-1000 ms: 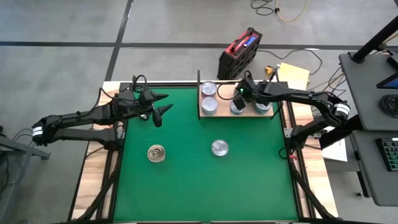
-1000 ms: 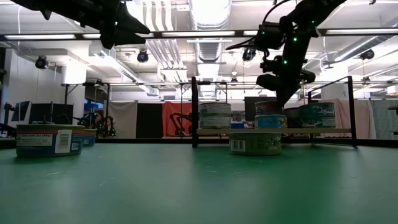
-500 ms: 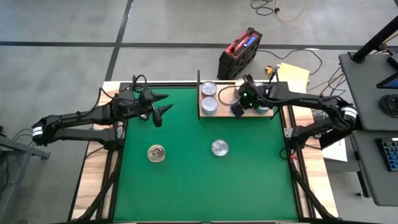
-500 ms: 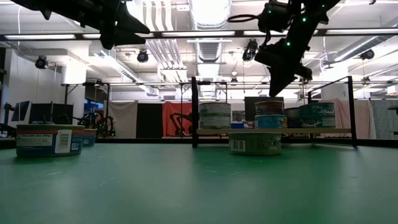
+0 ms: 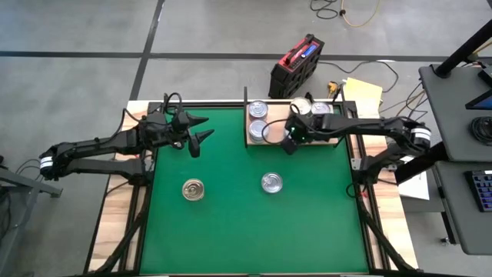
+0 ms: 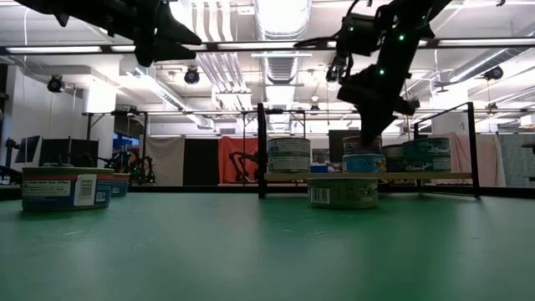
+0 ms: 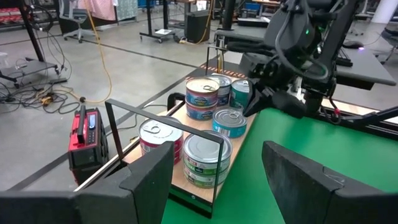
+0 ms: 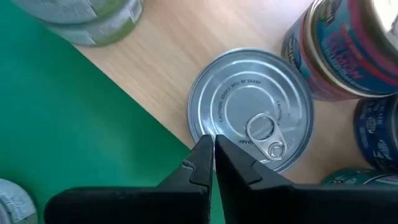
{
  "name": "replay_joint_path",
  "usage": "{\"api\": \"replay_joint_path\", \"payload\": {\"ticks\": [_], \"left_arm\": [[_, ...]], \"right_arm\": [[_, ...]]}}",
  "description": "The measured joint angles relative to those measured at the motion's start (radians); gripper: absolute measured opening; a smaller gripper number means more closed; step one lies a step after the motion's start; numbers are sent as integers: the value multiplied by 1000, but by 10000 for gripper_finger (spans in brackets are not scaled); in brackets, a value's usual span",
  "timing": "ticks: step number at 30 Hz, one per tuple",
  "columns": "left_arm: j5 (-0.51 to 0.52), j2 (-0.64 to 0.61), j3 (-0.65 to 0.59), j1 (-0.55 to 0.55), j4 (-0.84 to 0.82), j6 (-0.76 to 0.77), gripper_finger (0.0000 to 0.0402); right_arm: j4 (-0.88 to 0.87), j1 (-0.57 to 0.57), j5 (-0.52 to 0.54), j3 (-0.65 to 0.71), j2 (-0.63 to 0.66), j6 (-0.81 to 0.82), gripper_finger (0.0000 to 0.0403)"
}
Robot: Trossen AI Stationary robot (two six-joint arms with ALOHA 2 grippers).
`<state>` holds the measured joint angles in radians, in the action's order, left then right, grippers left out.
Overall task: Stack canned seafood by type on shelf
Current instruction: Adjust the tuna cans on the shelf
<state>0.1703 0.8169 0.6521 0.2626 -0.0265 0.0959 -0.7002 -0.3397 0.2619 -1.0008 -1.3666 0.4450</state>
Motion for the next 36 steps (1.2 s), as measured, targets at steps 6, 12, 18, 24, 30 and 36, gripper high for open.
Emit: {"api": "replay_joint_path", "payload": {"ticks": [6,12,18,24,30,36], "left_arm": [[0,0,0,0,-6,0,229],[1,0,0,0,-14,0,229],[1,0,0,0,-20,0,229],[2,0,0,0,-20,0,229],[2,0,0,0,-20,0,229],[2,0,0,0,-20,0,229]], "right_arm": [[-1,0,1,3,-35,-8,9],[-6,0,24,5,-57,-8,9],[-58,0,29,7,-55,1,9],[-95,0,30,7,-53,11,9],[-110,0,35,6,-52,11,9],[-149,0,48,6,-51,17,9]]}}
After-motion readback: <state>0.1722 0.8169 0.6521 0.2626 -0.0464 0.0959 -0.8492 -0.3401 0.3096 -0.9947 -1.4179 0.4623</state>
